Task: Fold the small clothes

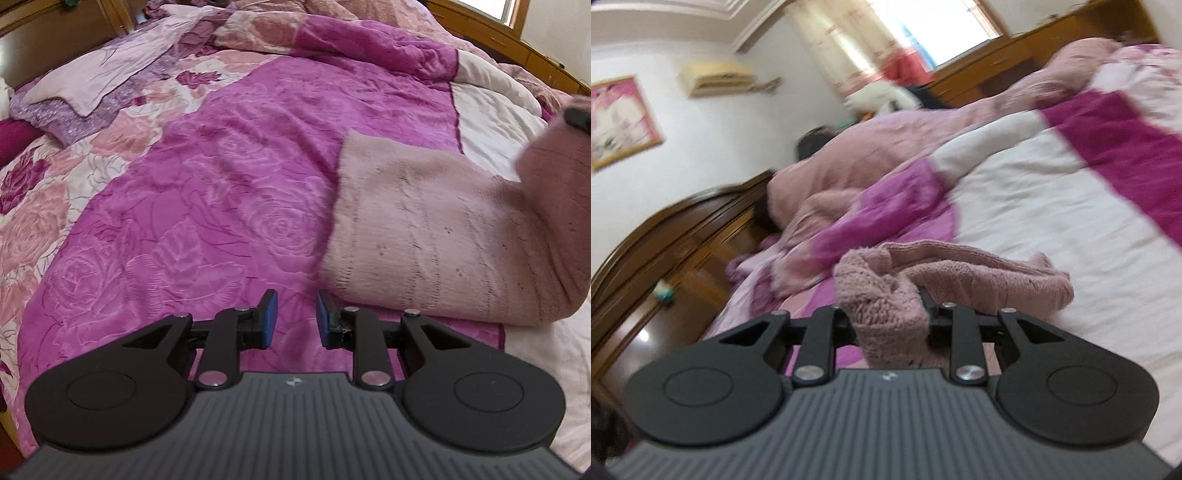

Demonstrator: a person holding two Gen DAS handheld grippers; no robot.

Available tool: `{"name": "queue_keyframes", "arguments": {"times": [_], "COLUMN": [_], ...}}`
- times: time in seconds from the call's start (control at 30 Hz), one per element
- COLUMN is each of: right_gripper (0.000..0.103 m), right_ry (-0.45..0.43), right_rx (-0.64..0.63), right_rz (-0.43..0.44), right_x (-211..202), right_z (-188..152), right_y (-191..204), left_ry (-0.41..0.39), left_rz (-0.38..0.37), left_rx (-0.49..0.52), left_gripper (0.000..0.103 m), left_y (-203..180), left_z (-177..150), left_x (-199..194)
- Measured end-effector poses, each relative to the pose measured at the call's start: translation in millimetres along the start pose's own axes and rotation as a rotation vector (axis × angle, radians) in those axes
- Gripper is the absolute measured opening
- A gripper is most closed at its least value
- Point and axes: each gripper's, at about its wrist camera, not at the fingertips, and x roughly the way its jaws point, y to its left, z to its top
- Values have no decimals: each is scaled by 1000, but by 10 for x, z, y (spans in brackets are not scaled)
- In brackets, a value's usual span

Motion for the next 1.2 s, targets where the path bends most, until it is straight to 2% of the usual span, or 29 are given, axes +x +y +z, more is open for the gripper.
{"name": "queue_keyframes", "arguments": {"times": [0.2,0.37,0.47,0.7,0.87,0.97,1.03,1.2], "right_gripper": [28,28,28,28,29,34,43,46], "right_ry": [123,246,243,198,258,239,250,282], "right_rx": [-164,-249,-282,-285,-353,-370,-344,-302], "right_rz": [69,47,50,82,82,81,100,179], "right_x": [292,514,521,483,582,519,450,206], "right_z": [-574,-1024,-1069,-926,-1203,-1284,-1242,-1114], "right_y": [496,530,538,714,792,783,775,693], "left_ry": [7,15,13,0,-4,-28,-40,-83], "left_rz": [21,35,38,41,43,43,24,-59], "left_rx": [-43,-77,-95,-125,-109,-79,-69,-54], "left_gripper": [29,29,29,29,29,29,29,29], "left_y": [234,412,512,620,630,606,588,466], "left_z": [-32,-66,-75,-39,4,85,169,414], "left_x": [32,70,77,81,73,26,-1,-66]}}
